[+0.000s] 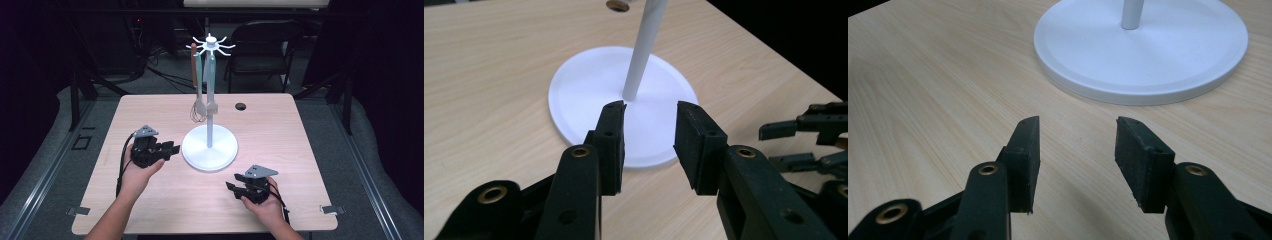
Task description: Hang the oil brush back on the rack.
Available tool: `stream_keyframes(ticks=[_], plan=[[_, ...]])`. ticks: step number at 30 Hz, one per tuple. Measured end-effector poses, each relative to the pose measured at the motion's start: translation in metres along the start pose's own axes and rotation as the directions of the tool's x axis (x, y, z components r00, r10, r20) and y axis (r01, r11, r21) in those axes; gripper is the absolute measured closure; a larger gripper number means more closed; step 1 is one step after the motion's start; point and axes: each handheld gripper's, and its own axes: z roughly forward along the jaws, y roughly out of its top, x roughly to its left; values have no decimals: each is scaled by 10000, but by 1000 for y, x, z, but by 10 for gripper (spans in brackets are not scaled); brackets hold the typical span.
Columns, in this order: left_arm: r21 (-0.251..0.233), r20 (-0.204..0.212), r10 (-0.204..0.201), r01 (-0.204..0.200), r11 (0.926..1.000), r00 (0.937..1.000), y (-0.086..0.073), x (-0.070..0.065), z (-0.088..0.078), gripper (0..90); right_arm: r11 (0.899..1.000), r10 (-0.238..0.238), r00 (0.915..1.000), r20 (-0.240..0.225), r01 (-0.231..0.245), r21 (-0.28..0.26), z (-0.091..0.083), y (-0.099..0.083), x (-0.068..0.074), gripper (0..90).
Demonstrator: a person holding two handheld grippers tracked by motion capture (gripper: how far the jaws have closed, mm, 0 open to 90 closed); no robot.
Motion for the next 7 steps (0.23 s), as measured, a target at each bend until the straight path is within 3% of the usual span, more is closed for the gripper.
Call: stream_keyframes(ticks=[7], plan=[[-127, -344, -360, 356, 9993, 9988, -36, 9, 0, 575, 10000, -25, 10000, 80, 25, -40, -1, -1, -1, 501]])
